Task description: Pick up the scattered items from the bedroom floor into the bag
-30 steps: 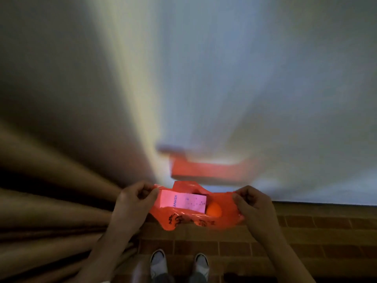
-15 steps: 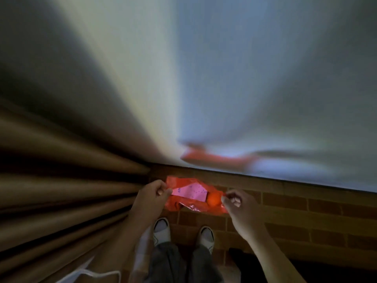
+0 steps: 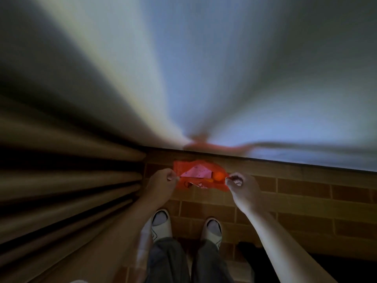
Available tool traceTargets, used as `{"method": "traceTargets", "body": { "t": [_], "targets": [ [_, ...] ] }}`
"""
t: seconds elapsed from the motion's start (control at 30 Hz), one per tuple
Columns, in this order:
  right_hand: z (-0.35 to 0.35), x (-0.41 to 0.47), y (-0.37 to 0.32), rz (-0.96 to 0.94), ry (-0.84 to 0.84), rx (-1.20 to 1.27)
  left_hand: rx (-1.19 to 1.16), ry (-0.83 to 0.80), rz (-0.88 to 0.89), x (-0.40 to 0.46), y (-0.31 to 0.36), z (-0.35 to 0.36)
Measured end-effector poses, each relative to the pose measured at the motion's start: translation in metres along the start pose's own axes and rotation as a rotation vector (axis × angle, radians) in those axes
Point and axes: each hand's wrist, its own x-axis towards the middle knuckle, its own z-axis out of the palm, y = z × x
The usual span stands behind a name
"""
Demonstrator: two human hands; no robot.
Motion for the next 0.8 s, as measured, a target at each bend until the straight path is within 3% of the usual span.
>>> {"method": "traceTargets", "body": {
  "t": [0.2, 0.6, 0.8],
  "targets": [
    [0.026, 0.035, 0.026, 0.033, 0.018, 0.008, -0.018, 0.047, -0.064, 0.043, -0.019, 0.029],
    [0.053, 0.072, 0.025, 0.137, -0.082, 0.135, -0.380, -0.082, -0.276, 0.072, -0.023, 0.061],
    [0.060, 0.073, 0.027, 0.207, -0.229, 0.274, -0.565, -0.238, -0.309, 0.071, -0.018, 0.073]
  ]
}}
